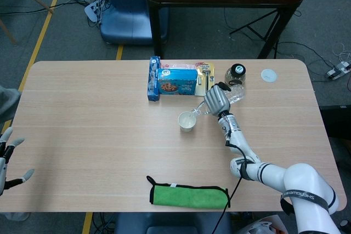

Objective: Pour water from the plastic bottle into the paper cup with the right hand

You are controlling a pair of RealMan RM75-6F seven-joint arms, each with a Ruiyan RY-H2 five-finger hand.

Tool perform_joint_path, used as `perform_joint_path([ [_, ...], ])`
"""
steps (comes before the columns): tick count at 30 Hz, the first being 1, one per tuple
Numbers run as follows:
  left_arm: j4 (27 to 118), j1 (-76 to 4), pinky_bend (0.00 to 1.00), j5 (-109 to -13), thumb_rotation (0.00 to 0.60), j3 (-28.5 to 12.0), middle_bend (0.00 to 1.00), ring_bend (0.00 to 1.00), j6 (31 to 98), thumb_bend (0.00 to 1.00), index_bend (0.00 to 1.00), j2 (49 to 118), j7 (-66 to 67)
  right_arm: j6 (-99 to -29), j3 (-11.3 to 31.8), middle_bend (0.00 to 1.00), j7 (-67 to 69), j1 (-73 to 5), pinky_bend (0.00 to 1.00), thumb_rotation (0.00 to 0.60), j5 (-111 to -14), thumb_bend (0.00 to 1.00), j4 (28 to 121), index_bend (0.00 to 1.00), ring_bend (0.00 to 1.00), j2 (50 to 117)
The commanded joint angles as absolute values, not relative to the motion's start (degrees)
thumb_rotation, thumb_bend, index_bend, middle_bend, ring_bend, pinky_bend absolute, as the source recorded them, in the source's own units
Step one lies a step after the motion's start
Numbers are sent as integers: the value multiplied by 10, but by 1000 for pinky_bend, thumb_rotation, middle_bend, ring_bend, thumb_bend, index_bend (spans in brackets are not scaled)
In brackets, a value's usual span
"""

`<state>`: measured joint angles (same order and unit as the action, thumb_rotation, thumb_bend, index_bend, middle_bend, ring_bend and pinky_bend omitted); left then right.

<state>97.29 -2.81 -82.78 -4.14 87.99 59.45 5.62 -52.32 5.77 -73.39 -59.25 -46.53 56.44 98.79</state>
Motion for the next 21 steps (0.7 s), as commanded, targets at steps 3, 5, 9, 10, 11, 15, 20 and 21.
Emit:
perform_joint_path([
  [3, 973, -28, 307, -828, 600, -41, 31, 61, 880, 119, 216, 594, 56, -523, 61, 649, -721, -589, 593, 600, -466, 45, 563, 623, 578, 990],
  [5, 973, -28, 307, -828, 600, -41, 31, 62, 880, 118, 216, 594, 56, -520, 66, 649, -707, -586, 593, 600, -464, 45, 564, 623, 578, 990],
  [9, 973, -28, 307, -827, 600, -41, 31, 61, 880, 119, 216, 594, 56, -513, 85, 649, -655, -576, 593, 600, -454, 44, 574, 623, 578, 989],
  [10, 973, -28, 307, -827, 600, -41, 31, 62, 880, 119, 216, 594, 56, -511, 87, 649, -643, -573, 593, 600, -455, 44, 576, 623, 578, 988],
  [11, 973, -28, 307, -827, 600, -41, 31, 62, 879, 119, 217, 594, 56, -509, 90, 649, -631, -571, 593, 600, -456, 44, 577, 623, 578, 987],
  [15, 972, -28, 307, -827, 600, -41, 31, 62, 879, 119, 216, 595, 58, -507, 93, 649, -574, -557, 593, 600, -472, 44, 582, 623, 578, 981],
  [20, 971, -28, 307, -825, 600, -41, 31, 62, 878, 119, 216, 595, 58, -509, 95, 649, -496, -536, 593, 600, -503, 45, 583, 623, 578, 972],
  [21, 971, -28, 307, -825, 600, -41, 31, 62, 877, 119, 216, 596, 58, -510, 96, 649, -472, -530, 593, 600, -512, 45, 583, 623, 578, 969],
])
